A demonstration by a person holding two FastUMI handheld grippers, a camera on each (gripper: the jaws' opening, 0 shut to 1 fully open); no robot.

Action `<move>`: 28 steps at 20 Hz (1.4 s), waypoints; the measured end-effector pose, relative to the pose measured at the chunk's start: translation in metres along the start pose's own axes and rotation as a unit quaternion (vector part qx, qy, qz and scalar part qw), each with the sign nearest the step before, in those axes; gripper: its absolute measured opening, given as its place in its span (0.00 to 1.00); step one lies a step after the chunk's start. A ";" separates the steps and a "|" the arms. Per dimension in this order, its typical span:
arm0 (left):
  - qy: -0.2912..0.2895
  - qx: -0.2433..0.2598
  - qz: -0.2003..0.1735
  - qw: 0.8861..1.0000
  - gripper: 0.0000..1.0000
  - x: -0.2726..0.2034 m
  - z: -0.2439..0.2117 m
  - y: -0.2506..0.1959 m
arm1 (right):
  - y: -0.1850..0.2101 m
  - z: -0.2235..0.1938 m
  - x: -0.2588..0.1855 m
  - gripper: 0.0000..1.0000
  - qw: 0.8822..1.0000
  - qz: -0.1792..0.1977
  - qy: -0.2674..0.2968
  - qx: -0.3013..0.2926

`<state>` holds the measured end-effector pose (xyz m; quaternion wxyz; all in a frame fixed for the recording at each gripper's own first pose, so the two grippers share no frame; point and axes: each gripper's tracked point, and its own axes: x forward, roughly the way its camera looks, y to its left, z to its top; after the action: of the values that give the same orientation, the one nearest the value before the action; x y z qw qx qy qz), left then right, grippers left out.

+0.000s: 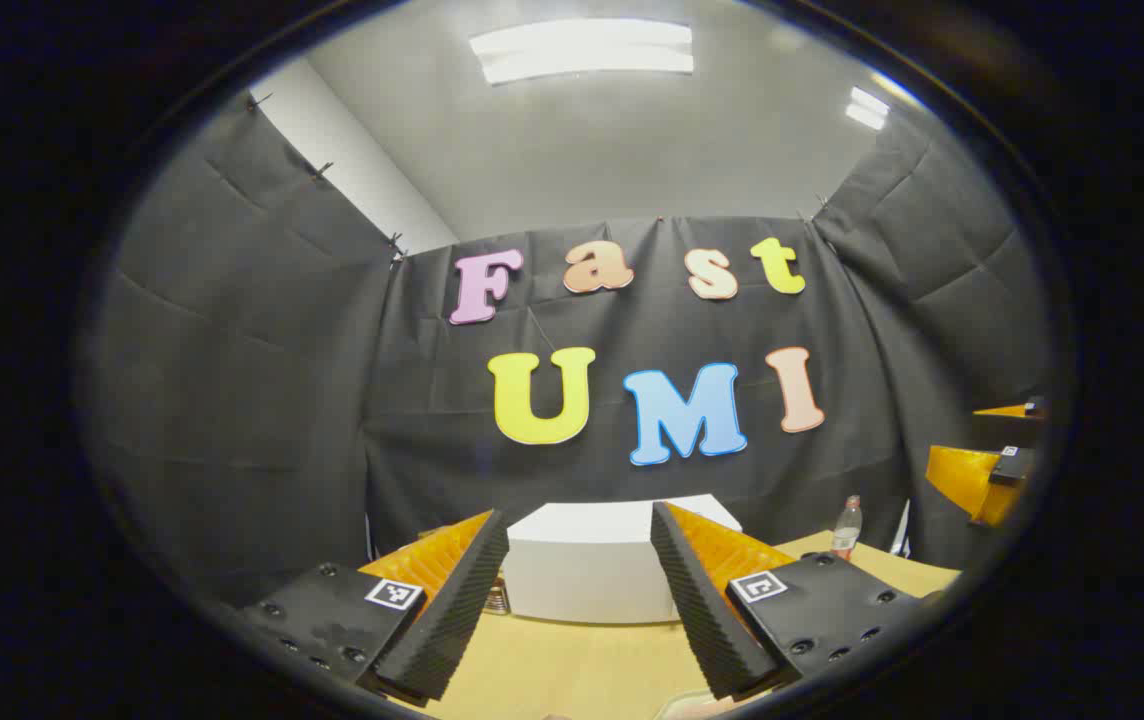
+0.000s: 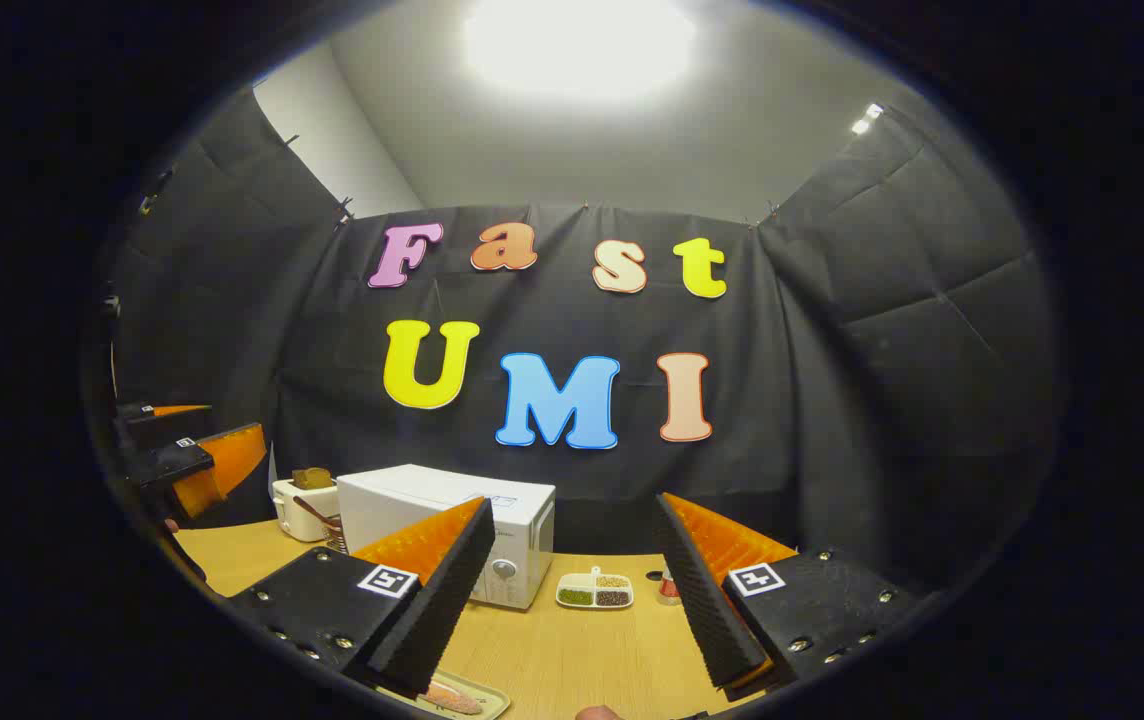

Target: Open the microwave oven with the left hand, put the food in, and close the microwave oven.

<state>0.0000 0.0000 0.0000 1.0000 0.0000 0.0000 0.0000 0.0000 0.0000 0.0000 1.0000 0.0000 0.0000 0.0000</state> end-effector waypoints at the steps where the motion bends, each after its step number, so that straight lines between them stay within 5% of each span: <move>1: 0.002 0.000 0.000 1.000 0.99 0.000 -0.001 -0.003 | -0.002 0.001 0.000 0.97 1.000 -0.002 -0.004 0.000; 16: 0.000 0.008 0.002 1.000 0.98 0.004 -0.005 -0.059 | -0.035 -0.005 -0.008 0.97 0.999 0.016 -0.015 0.038; 22: -0.006 0.009 -0.002 1.000 0.97 0.039 -0.011 -0.077 | -0.059 -0.016 -0.014 0.97 0.998 -0.007 0.002 0.056; 28: -0.009 0.002 -0.046 0.999 0.97 0.099 -0.036 -0.101 | -0.072 -0.012 0.000 0.98 0.998 -0.052 -0.006 0.041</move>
<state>0.0993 -0.1008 -0.0356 0.9989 0.0023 -0.0094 -0.0455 -0.0003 -0.0724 -0.0124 0.9978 0.0406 -0.0061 -0.0518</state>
